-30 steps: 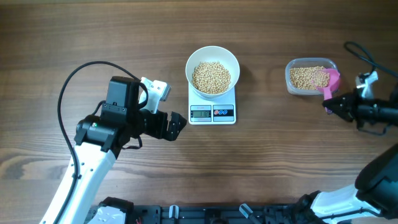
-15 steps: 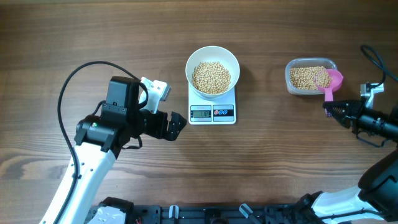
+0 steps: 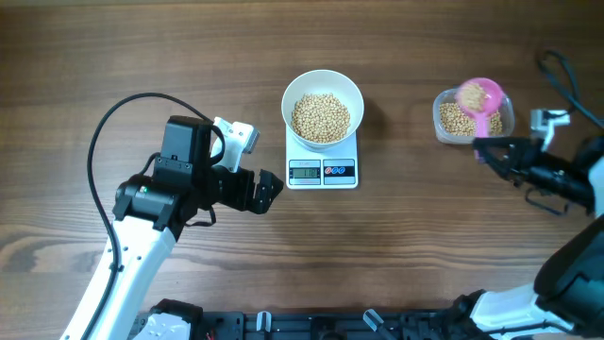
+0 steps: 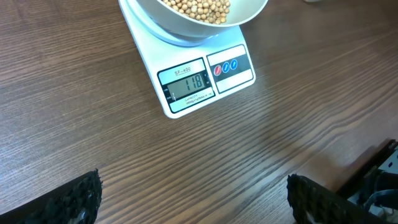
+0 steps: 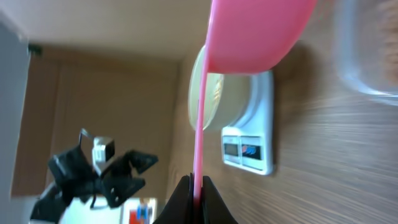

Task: Scoop item into bowl and weigh 150g on scale
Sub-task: 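Scoop soybeans and lift the pink scoop out of the tub, then carry the filled pink scoop left over the white bowl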

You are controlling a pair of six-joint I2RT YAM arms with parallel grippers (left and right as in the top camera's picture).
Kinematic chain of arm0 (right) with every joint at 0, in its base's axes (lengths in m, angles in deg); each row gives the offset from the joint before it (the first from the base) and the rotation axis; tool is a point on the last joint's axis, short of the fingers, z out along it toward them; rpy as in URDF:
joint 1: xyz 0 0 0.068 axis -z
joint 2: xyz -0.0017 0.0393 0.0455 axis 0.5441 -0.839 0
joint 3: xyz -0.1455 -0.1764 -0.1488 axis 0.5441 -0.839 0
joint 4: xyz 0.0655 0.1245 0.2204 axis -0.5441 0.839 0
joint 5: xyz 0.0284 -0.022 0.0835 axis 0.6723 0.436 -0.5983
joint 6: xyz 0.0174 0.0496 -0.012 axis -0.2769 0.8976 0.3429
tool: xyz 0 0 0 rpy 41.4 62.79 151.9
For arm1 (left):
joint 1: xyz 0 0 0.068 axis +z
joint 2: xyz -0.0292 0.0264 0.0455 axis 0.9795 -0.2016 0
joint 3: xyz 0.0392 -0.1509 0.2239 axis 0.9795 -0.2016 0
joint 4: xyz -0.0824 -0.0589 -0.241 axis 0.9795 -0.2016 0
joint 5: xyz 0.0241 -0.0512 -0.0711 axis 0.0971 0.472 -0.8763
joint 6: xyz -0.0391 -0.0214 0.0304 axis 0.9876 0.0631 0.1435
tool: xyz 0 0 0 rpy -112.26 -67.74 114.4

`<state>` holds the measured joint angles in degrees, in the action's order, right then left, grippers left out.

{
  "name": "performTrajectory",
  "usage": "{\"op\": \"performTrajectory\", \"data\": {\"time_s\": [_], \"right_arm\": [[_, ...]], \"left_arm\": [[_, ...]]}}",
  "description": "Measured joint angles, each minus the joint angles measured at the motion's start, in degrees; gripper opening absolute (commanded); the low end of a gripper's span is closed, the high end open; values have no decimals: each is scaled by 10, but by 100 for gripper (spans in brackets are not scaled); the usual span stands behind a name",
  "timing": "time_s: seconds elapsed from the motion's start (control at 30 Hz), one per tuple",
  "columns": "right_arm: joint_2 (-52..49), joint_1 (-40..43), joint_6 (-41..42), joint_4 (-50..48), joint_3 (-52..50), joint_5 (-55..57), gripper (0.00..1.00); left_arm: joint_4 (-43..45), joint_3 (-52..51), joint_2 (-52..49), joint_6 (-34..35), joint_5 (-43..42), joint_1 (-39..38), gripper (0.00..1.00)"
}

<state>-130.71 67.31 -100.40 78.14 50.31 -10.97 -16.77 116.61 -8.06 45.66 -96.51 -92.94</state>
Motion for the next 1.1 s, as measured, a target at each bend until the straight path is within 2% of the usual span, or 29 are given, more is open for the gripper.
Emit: {"op": "performTrajectory", "data": {"time_s": [0.1, 0.2, 0.4, 0.53, 0.73, 1.1], "right_arm": [[18, -63, 9, -3, 20, -3, 4], [31, -133, 56, -41, 64, 14, 4], [43, -283, 173, -128, 123, 149, 4], [43, -361, 214, -176, 125, 216, 4], [43, -442, 243, -217, 128, 318, 4], [43, -534, 251, -244, 131, 551, 4]], "left_arm": [[0, 0, 0, 0, 0, 0, 100], [0, 0, 0, 0, 0, 0, 100], [0, 0, 0, 0, 0, 0, 100], [0, 0, 0, 0, 0, 0, 100], [0, 0, 0, 0, 0, 0, 100], [0, 0, 0, 0, 0, 0, 100]]}}
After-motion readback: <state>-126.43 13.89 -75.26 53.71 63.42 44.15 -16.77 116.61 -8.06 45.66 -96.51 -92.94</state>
